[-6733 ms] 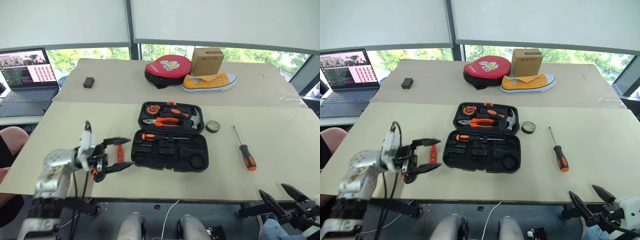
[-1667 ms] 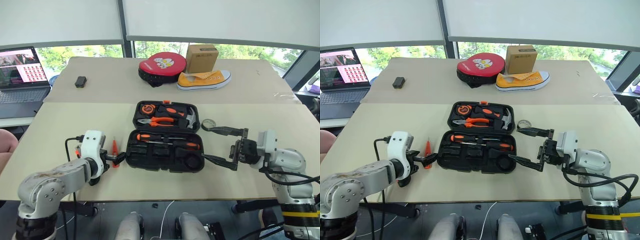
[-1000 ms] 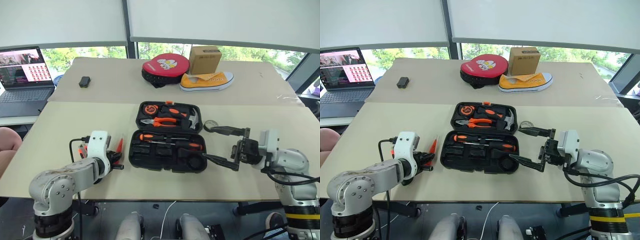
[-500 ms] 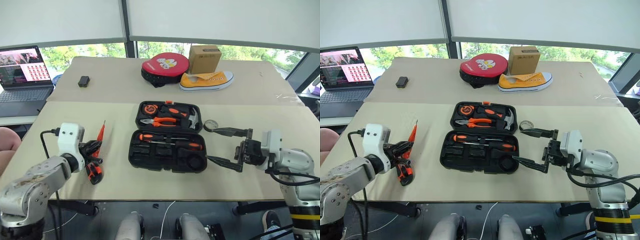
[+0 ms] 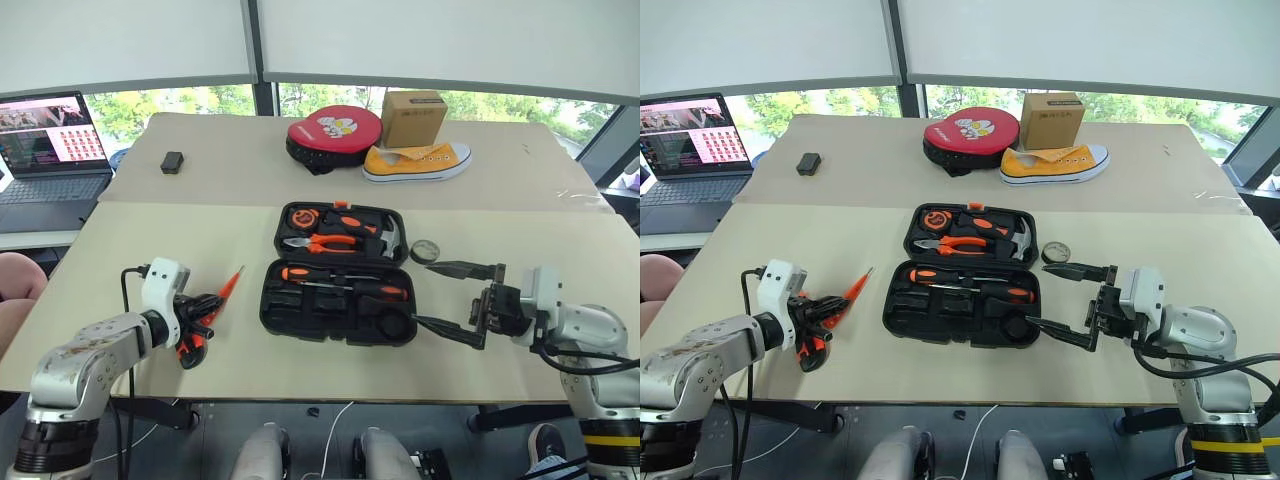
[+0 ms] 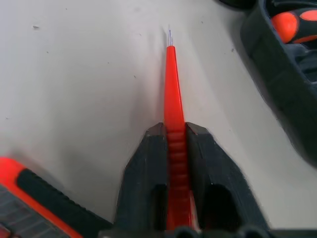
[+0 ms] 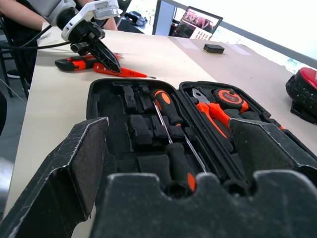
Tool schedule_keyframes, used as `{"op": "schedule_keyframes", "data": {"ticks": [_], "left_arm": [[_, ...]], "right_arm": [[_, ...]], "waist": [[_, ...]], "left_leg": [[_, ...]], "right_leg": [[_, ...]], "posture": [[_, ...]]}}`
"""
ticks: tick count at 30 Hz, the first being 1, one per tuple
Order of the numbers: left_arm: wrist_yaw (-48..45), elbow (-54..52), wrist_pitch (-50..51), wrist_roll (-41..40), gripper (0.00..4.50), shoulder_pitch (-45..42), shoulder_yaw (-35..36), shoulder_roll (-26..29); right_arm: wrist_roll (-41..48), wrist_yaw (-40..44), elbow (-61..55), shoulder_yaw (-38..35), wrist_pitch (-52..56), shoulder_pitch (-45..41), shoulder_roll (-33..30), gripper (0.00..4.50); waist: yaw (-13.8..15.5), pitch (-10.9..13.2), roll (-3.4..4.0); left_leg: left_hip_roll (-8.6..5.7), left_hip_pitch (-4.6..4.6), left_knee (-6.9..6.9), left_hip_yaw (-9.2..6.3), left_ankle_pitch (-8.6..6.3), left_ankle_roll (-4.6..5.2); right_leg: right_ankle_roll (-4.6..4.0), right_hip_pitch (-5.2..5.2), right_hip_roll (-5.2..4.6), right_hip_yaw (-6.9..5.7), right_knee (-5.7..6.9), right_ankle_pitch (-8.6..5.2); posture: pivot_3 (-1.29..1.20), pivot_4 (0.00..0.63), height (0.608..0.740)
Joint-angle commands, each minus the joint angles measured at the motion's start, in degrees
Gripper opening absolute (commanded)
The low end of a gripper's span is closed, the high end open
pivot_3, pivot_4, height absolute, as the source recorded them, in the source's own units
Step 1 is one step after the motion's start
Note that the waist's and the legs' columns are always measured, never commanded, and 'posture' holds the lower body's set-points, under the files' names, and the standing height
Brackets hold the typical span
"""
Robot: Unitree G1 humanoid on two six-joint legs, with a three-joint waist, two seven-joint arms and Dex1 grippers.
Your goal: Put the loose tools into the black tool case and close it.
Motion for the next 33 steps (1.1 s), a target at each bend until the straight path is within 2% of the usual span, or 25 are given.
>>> {"op": "schedule_keyframes", "data": {"ticks": [1, 3, 6, 11, 15, 21, 29, 33], "left_arm": [[-0.94, -2.69, -4.27, 2.94, 2.34, 0.92, 1.13, 1.74], [-0.83, -4.85, -5.91, 3.91, 2.91, 1.17, 1.37, 1.84], [0.06, -9.43, -6.89, 5.4, 2.91, 1.33, 0.96, 2.09], [5.34, -15.99, -4.46, 7.35, 2.91, 1.34, -2.0, -1.03], [8.12, -15.29, -6.66, 12.27, 2.91, 2.64, -5.67, -2.41], [9.3, -13.17, -6.39, 14.91, 2.91, 2.9, -7.86, -4.99], [9.67, -14.42, -0.71, 15.35, 2.91, 2.89, -8.59, -5.34], [10.8, -15.43, 0.25, 15.88, 2.91, 2.31, -6.68, -5.73]], "right_arm": [[0.81, -0.36, -1.23, -1.26, -0.62, -0.04, -0.06, 4.5], [0.82, -0.27, -0.95, -1.44, -0.69, 0.12, -0.15, 4.5], [1.01, 0.06, -0.87, -1.72, -0.43, 0.61, -0.53, 4.5], [1.59, 0.76, -0.88, -2.29, 0.45, 1.13, -1.52, 4.5], [2.21, 1.19, -1.53, -2.4, 1.59, 1.33, -2.6, 4.5], [2.78, 1.54, -1.93, -2.76, 3.08, 1.01, -4.0, 4.5], [2.99, 1.02, -2.5, -2.85, 3.73, 0.86, -4.48, 4.5], [3.0, 0.82, -2.94, -3.03, 3.68, 1.87, -4.31, 4.5]], "waist": [[-0.24, 0.0, 0.0], [-0.33, 0.01, -0.02], [-0.21, 0.02, -0.04], [0.04, 0.02, -0.04], [-0.02, 0.02, -0.04], [-0.05, 0.03, -0.05], [-0.04, 0.03, -0.06], [-0.03, 0.03, -0.06]], "left_leg": [[0.01, -0.01, 0.0, 0.01, 0.0, 0.0], [0.04, -0.1, -0.01, 0.01, 0.0, 0.0], [0.03, -0.23, -0.02, 0.01, 0.0, 0.0], [-0.01, -0.25, 0.0, 0.02, -0.01, 0.02], [-0.02, -0.23, 0.0, 0.04, -0.01, 0.02], [0.03, -0.23, 0.0, 0.03, 0.0, 0.03], [0.04, -0.24, 0.03, 0.02, 0.0, 0.03], [0.04, -0.24, 0.04, 0.02, 0.0, 0.03]], "right_leg": [[0.0, -0.04, 0.02, 0.02, 0.01, 0.0], [0.0, -0.14, 0.08, 0.04, 0.01, 0.0], [0.01, -0.22, 0.18, 0.05, -0.01, 0.0], [0.04, -0.2, 0.12, 0.05, -0.03, 0.02], [0.06, -0.2, 0.19, 0.08, -0.03, 0.03], [0.07, -0.21, 0.43, 0.14, -0.02, 0.03], [0.1, -0.2, 0.48, 0.16, -0.02, 0.05], [0.11, -0.2, 0.5, 0.17, -0.02, 0.05]], "posture": [[0.0, 0.15, 0.74], [0.0, 0.15, 0.74], [0.0, 0.15, 0.74], [0.0, 0.15, 0.74], [0.0, 0.15, 0.74], [0.0, 0.15, 0.74], [0.0, 0.15, 0.74], [0.0, 0.15, 0.74]]}}
